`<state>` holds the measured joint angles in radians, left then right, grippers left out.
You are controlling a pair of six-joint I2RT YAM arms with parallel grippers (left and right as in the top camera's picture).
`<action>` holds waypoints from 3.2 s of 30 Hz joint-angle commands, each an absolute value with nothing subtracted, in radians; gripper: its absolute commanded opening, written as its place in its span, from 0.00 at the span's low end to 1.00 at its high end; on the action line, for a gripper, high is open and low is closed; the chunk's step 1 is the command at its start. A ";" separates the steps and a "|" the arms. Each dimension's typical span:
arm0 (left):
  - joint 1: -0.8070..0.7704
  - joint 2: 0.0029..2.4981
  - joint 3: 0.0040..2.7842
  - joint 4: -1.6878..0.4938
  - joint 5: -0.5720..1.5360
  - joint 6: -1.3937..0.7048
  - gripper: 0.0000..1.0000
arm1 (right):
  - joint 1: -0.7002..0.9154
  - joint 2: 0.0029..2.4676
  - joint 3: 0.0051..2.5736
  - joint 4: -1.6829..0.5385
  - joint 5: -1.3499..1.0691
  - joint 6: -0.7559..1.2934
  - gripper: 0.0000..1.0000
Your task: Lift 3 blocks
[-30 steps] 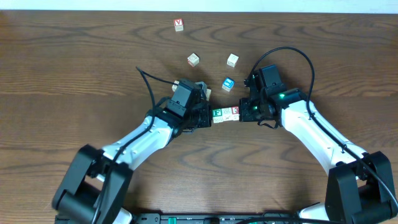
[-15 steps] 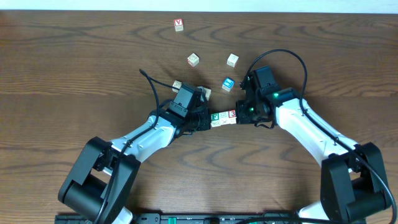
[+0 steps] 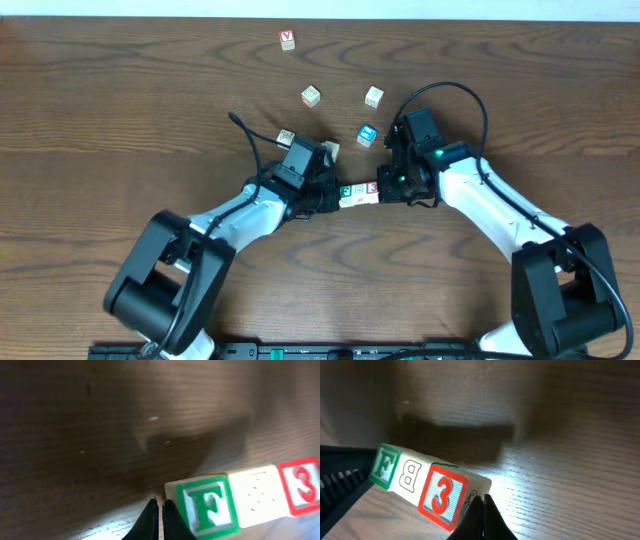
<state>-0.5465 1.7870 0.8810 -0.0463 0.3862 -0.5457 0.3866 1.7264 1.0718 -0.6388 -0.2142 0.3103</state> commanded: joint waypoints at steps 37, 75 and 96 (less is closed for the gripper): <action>-0.587 1.793 0.892 -0.105 0.397 -0.490 0.07 | 0.433 1.753 0.953 -0.570 -0.041 0.298 0.03; -0.302 1.563 0.906 0.054 0.186 -0.393 0.70 | 0.433 1.753 0.956 -0.116 0.504 0.245 0.99; -0.232 1.421 0.904 0.113 0.149 -0.335 0.72 | 0.433 1.753 0.956 -0.116 0.504 0.245 0.99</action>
